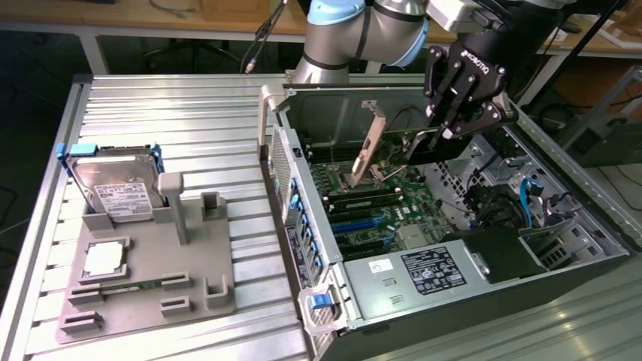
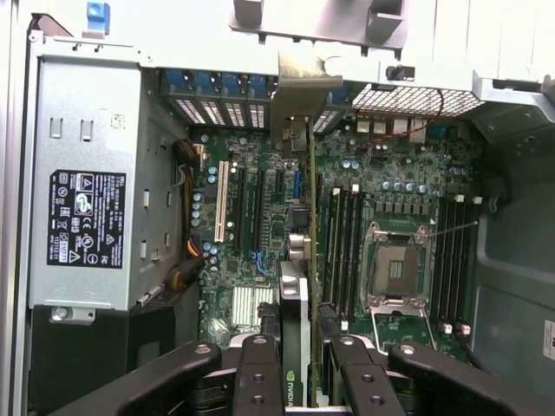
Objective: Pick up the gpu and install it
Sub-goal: 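Insert the gpu into the slot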
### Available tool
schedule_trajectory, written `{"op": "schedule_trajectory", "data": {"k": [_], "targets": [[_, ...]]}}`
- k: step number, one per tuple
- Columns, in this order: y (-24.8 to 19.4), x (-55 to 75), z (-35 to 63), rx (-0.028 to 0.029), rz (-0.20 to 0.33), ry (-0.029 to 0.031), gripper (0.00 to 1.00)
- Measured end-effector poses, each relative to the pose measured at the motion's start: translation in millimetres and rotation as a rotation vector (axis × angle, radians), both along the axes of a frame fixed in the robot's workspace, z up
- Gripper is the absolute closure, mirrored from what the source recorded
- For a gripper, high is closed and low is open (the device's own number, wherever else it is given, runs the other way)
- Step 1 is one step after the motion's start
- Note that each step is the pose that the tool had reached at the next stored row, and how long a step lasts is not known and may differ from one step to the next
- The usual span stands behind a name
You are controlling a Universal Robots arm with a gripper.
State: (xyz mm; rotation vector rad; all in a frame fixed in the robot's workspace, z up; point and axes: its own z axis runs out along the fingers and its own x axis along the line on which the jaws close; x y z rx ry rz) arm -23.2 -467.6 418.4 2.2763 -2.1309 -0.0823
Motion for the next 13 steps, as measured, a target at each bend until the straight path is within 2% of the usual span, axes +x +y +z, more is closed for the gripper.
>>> {"op": "schedule_trajectory", "data": {"k": [13], "targets": [[0.0, 0.0, -2.3, 0.0001, 0.0, -0.0001, 0.73]]}}
